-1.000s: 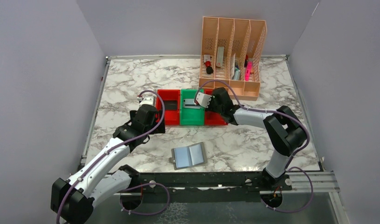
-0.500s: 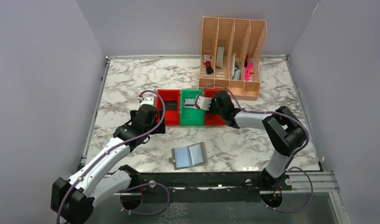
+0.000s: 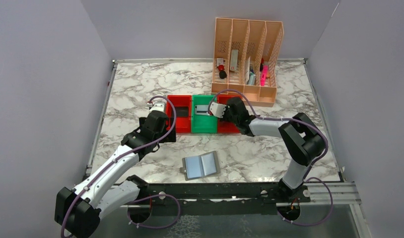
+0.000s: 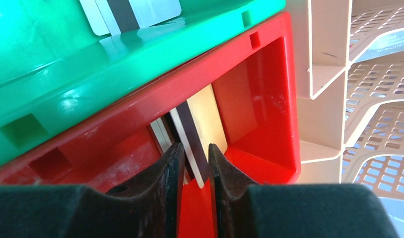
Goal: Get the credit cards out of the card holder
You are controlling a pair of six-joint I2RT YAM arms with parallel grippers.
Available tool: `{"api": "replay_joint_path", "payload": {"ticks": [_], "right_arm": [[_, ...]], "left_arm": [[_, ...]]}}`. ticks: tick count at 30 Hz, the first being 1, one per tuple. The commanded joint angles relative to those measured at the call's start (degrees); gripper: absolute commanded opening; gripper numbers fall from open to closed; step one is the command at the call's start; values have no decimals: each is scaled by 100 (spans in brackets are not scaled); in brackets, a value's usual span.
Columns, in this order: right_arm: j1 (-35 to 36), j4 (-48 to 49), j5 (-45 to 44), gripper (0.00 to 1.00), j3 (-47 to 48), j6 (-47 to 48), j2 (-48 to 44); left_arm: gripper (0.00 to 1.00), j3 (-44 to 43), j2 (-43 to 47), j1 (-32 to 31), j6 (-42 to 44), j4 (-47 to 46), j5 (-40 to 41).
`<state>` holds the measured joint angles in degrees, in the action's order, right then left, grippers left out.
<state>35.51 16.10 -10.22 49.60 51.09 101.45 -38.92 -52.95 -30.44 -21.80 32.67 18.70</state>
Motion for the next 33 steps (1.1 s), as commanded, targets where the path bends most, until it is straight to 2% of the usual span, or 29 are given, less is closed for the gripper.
{"api": "replay_joint_path", "payload": {"ticks": [1,6,10,12,14,18,19,21,23,25,28,33], "right_arm": [[-26,-215,-77,30,150,-241,-256],[-26,-329,-36,30,175,-515,-487],[-26,-571,6,31,289,-1173,-918],[-26,-919,83,33,472,-1994,-1230],[-26,-1486,622,33,675,-3143,-1588],[-26,-2282,2387,34,588,-6042,-2144],[-20,-2334,3244,34,465,-6502,-2181],[168,-2306,3856,34,202,-7238,-2162],[676,-2094,3568,34,-87,-7680,-2178],[1411,-1947,2847,34,-219,-7837,-2159],[2194,-1890,2100,28,-131,-8112,-1836],[2624,-1590,1739,26,-216,-8702,-1274]], "left_arm": [[99,-204,50,29,44,-92,-83],[99,-207,38,29,38,-91,-92],[99,-211,39,38,36,-89,-103],[99,-205,38,38,36,-93,-103],[99,-204,52,38,36,-95,-103],[99,-191,97,33,10,-93,-75],[99,-191,114,37,-3,-88,-44],[99,-180,188,38,-42,-83,95],[99,-157,291,38,-122,-78,280],[99,-131,422,42,-192,-78,458],[99,-94,677,55,-288,-50,709],[99,2,1138,63,-432,-52,1028]]}}
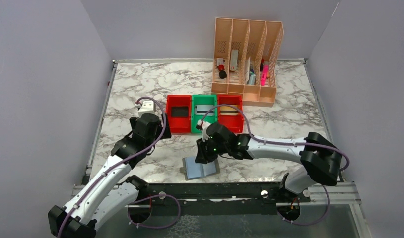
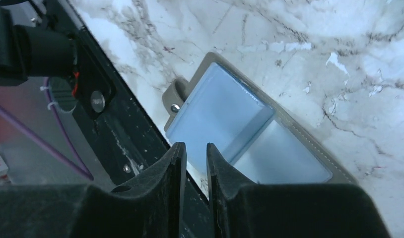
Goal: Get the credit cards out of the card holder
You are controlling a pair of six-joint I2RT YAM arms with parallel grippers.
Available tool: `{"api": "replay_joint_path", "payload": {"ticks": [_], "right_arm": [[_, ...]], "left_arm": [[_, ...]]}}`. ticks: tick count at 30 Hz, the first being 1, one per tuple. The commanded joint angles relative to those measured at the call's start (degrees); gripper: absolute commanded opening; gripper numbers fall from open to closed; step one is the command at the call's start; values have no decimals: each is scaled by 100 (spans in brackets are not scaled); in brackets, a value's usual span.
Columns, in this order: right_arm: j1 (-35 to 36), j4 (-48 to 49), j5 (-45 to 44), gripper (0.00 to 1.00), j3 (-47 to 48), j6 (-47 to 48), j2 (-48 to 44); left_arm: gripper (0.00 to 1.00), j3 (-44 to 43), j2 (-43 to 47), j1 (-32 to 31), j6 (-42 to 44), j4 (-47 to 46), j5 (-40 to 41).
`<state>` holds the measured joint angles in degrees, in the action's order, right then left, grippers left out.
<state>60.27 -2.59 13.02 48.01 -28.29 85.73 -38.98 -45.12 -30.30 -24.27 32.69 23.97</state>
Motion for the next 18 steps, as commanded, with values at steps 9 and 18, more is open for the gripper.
{"api": "replay_joint_path", "payload": {"ticks": [9,18], "right_arm": [[294,47,-510,24,167,-647,1343],[722,-1671,-2547,22,868,-842,2367]], "left_arm": [[99,71,472,49,-234,-77,522],[99,5,79,51,-184,-74,274]]}}
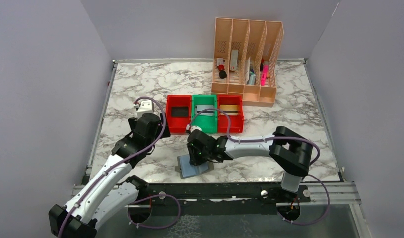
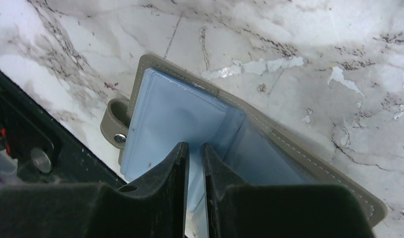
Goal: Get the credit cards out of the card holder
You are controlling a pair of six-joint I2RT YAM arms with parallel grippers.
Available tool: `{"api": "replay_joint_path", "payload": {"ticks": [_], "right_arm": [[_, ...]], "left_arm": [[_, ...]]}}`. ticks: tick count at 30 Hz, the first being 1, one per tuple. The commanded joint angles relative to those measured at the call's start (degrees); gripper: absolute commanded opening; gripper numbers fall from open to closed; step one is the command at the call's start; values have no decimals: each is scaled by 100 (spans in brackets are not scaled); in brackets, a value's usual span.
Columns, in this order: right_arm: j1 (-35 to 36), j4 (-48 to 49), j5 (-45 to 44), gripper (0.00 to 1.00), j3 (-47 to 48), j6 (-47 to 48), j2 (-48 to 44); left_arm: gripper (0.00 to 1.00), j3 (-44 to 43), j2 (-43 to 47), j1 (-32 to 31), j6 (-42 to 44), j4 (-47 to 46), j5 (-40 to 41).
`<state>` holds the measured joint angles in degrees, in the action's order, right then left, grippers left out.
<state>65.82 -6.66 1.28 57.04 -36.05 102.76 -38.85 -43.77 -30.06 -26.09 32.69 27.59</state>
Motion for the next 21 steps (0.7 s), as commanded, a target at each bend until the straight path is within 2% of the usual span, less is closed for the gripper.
{"api": "replay_joint_path", "payload": {"ticks": [1,6,13,18,21], "right_arm": [[207,-1276,-1459,21,-51,-57,697],[405,-1558,-1998,20,-21,-311,819],[368,-1987,-2818,24,-503,-1307,233],[294,-1931,-2676,27,-643,-1396,-63],[277,-1528,-2309,29,-635,-954,-544]], "left_arm": [[99,-10,-65,27,0,-80,-92],[99,-7,-40,27,3,-78,-75],[99,13,-69,27,-15,-88,-141],[99,-1,-196,27,47,-117,-293],[99,-21,-251,27,150,-163,-449]]}}
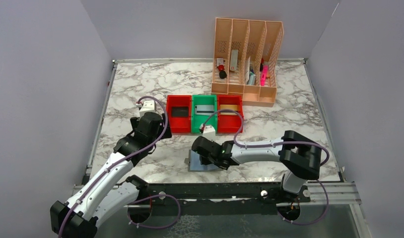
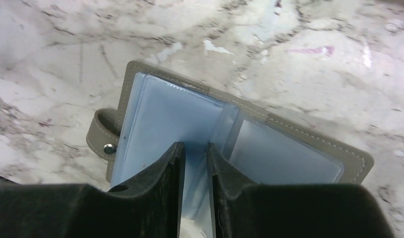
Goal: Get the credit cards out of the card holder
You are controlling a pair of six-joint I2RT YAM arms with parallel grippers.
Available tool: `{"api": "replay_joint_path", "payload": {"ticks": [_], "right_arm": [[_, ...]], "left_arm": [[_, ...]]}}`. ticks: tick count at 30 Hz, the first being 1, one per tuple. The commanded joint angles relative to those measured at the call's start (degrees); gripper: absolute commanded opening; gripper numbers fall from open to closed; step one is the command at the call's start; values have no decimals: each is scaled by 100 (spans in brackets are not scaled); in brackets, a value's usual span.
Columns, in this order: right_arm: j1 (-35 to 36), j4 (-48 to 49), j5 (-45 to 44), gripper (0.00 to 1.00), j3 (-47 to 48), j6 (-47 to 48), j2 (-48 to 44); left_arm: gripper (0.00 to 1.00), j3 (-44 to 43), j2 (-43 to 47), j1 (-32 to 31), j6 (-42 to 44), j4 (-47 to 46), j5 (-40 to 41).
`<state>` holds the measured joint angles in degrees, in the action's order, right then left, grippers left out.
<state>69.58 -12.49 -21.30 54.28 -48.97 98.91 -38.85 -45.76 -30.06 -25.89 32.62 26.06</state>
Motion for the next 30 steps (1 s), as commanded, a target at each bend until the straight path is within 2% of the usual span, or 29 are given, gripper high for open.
{"api": "replay_joint_path", "payload": {"ticks": [1,4,8,12,15,19,20,22,23,25,27,30], "right_arm": [[-95,-805,32,31,-341,528,-368],[-283,-545,213,37,-145,1170,-1146],[-745,-499,-63,50,200,2004,-1964],[-1833,-405,30,57,468,2765,-2505],[-2746,-351,126,58,719,3280,-2736],[-4060,-304,586,60,1072,3597,-2863],[-4500,-311,745,60,1165,3626,-2895],[-4928,-313,853,60,1340,3730,-2977],[-5038,-273,855,61,1398,3843,-3034],[-5166,-238,820,62,1541,4006,-3136],[-5182,-250,793,63,1661,4101,-3226],[-5183,-166,1208,64,1615,4177,-3395]], "left_arm": [[99,-22,-63,27,182,-184,-335],[99,-115,-161,27,420,-324,-377],[99,-602,-543,31,853,-419,-139],[99,-1315,-1100,261,1392,-565,-16],[99,-1825,-1476,844,1666,-758,-170],[99,-2563,-1875,2055,1617,-706,-813],[99,-2748,-1949,2283,1551,-603,-851],[99,-3085,-1997,2448,1496,-367,-538],[99,-3176,-1962,2452,1430,-281,-157],[99,-3195,-1774,2451,1333,-209,106],[99,-3074,-1510,2453,1266,-208,112],[99,-2822,-1050,2453,1207,-218,77]]}}
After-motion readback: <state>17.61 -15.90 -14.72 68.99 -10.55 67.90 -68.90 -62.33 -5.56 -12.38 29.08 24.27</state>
